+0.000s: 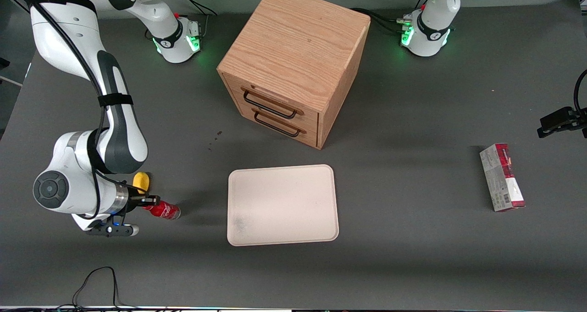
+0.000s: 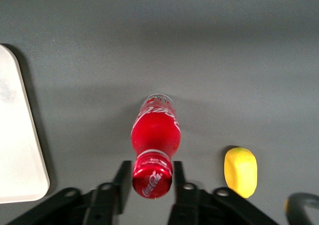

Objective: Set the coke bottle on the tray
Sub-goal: 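Close the right gripper around the bottle's neck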

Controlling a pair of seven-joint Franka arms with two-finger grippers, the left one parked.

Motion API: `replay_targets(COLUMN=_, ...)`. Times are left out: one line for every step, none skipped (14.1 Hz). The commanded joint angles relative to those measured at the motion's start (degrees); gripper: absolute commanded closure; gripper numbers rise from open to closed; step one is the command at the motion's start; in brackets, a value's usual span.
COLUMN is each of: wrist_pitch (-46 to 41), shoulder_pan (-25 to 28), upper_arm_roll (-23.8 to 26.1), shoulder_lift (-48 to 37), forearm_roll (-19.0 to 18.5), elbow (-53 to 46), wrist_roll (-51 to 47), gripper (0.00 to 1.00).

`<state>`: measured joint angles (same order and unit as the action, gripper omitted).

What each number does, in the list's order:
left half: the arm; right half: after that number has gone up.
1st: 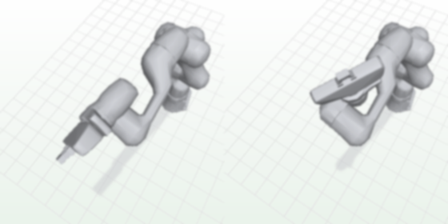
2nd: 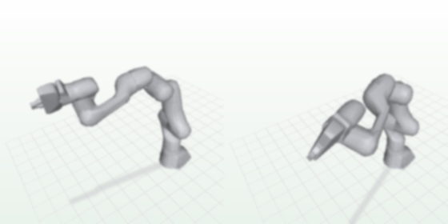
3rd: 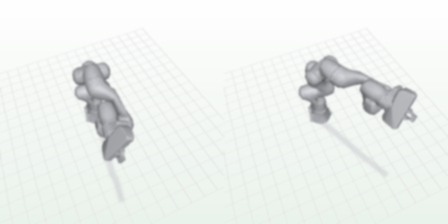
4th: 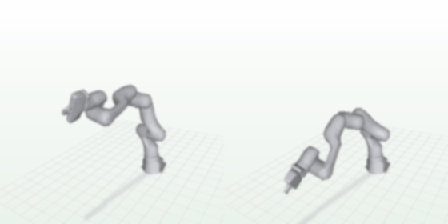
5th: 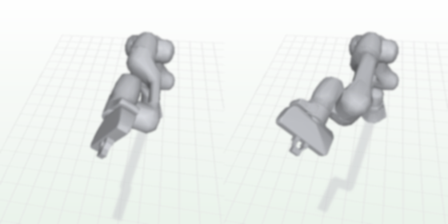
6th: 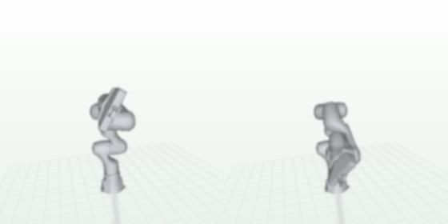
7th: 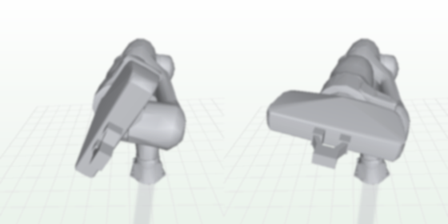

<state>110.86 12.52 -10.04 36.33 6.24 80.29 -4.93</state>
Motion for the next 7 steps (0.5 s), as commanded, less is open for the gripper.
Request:
replay_targets(wrist_pitch=0.9, shoulder_pan=0.3, upper_arm_roll=-0.2, shoulder_lift=-1.4, forearm_roll=-0.1, elbow=1.8, wrist_roll=0.0, gripper=1.0)
replay_targets(wrist_pitch=0.9, shoulder_pan=0.3, upper_arm_roll=-0.2, shoulder_lift=-1.4, forearm_roll=-0.1, elbow=1.8, wrist_roll=0.0, gripper=1.0)
replay_targets(wrist_pitch=0.9, shoulder_pan=0.3, upper_arm_roll=-0.2, shoulder_lift=-1.4, forearm_roll=-0.1, elbow=1.8, wrist_roll=0.0, gripper=1.0)
replay_targets(wrist_pitch=0.9, shoulder_pan=0.3, upper_arm_roll=-0.2, shoulder_lift=-1.4, forearm_roll=-0.1, elbow=1.8, wrist_roll=0.0, gripper=1.0)
replay_targets(wrist_pitch=0.7, shoulder_pan=0.3, upper_arm_roll=-0.2, shoulder_lift=-1.5, forearm_roll=-0.1, elbow=1.8, wrist_roll=0.0, gripper=1.0)
replay_targets(wrist_pitch=0.4, shoulder_pan=0.3, upper_arm_roll=-0.2, shoulder_lift=-1.7, forearm_roll=-0.1, elbow=1.7, wrist_roll=-0.1, gripper=1.0)
replay_targets(wrist_pitch=-0.1, shoulder_pan=0.4, upper_arm_roll=-0.2, shoulder_lift=-2.0, forearm_roll=-0.1, elbow=1.5, wrist_roll=-0.5, gripper=1.0)
